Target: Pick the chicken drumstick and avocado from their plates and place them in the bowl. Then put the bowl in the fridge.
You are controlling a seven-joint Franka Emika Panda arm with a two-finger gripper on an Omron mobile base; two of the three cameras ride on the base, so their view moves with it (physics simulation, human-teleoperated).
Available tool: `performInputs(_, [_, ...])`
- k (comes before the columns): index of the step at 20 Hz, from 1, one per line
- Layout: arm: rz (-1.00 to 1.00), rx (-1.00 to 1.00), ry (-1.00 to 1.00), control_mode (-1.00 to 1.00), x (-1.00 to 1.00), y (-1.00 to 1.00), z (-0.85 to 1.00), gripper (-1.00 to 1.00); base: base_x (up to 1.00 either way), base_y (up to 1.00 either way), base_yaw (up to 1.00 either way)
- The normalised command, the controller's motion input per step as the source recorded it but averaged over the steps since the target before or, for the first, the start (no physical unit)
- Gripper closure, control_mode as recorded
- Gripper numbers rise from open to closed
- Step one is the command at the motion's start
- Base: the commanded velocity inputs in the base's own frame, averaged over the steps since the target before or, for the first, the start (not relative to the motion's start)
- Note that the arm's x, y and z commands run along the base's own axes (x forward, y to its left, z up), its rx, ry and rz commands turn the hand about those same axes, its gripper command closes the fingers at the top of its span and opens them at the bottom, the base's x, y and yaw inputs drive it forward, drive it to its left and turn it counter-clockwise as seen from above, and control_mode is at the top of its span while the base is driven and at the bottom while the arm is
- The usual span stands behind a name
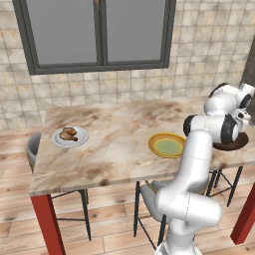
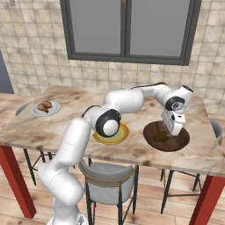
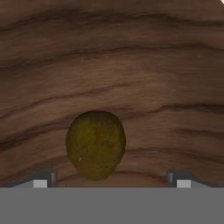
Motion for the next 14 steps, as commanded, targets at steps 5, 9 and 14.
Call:
performInputs(5, [0.06, -0.12, -0.19, -1.0, -0.51, 0.28, 0.27, -1.0, 0.0, 0.0, 0.0])
performInputs(9, [0.08, -0.21, -0.2, -1.0, -0.6, 0.54, 0.09, -1.0, 0.0, 0.0, 0.0])
performInputs(14, [0.15, -0.3, -0.2, -1.0, -0.47, 0.73, 0.05, -1.0, 0.0, 0.0, 0.0])
